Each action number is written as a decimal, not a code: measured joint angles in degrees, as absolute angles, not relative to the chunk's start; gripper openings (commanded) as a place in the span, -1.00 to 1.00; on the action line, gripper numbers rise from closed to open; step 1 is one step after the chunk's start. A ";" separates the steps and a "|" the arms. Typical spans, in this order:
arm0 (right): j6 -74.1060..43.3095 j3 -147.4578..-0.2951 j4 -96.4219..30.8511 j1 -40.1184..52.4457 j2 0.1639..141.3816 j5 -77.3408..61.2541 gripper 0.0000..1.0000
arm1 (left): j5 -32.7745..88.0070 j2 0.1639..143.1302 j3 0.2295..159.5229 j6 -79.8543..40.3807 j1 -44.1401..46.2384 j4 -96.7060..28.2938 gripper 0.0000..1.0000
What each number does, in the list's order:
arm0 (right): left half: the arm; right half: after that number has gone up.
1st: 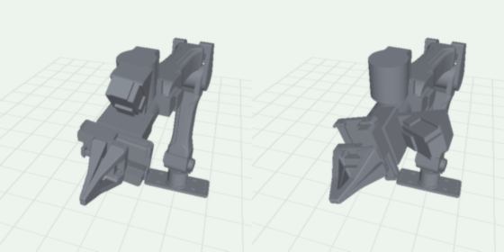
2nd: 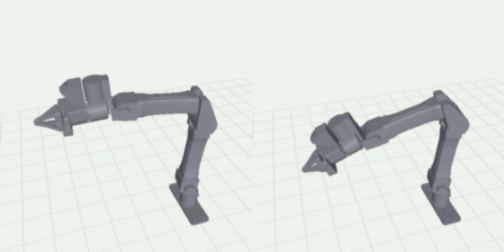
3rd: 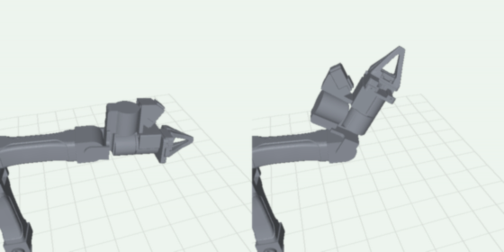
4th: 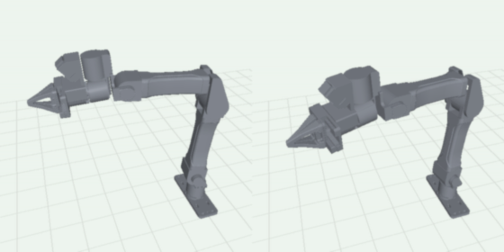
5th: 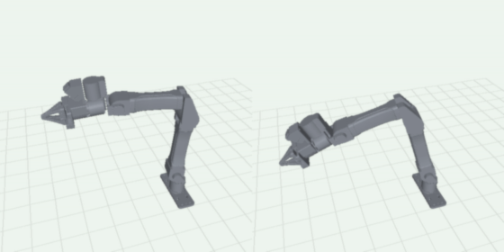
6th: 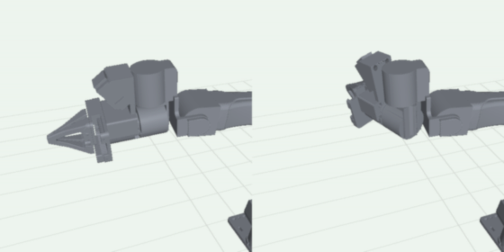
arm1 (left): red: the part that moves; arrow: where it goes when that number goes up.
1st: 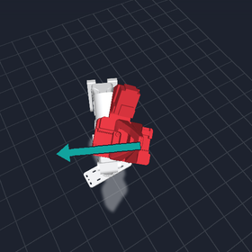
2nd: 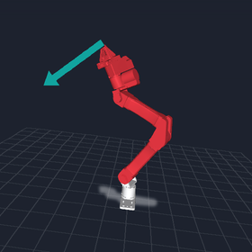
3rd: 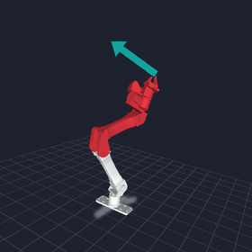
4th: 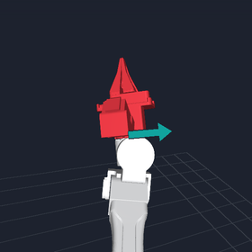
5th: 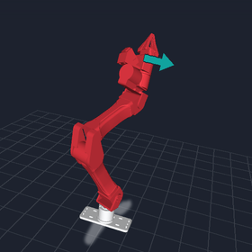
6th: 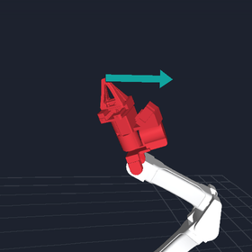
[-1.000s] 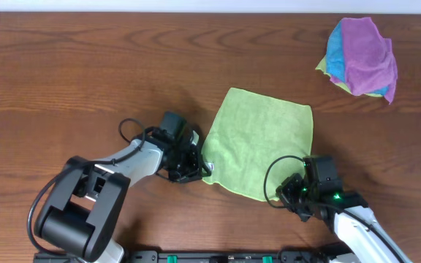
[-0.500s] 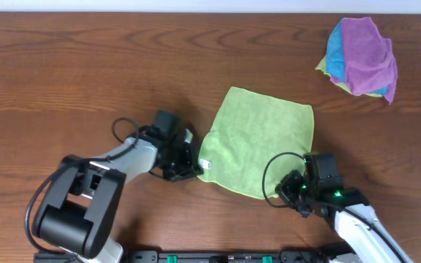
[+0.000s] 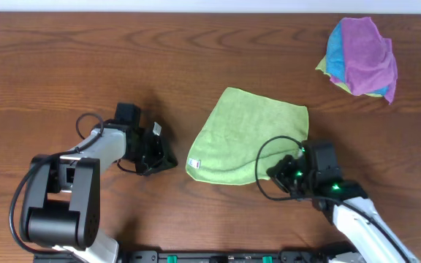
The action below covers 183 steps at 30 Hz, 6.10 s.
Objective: Fold the cloth
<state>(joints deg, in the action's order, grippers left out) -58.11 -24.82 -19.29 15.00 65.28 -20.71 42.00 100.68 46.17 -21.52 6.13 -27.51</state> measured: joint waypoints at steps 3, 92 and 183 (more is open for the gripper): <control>-59.55 -24.82 -15.16 18.17 69.43 -20.71 -0.97 | 41.98 100.75 46.24 -20.75 6.13 -28.60 -0.88; -67.26 -26.13 -34.81 20.60 69.78 -12.71 0.20 | 35.51 99.96 51.83 -12.47 19.73 -29.41 -0.28; -64.82 -25.10 -50.19 20.88 59.18 -8.60 -0.97 | 43.35 101.21 44.75 -27.20 22.98 -28.82 -0.88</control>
<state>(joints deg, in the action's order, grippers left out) -64.82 -25.10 -50.19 20.88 59.18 -8.60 43.35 101.21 44.75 -27.20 22.98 -28.82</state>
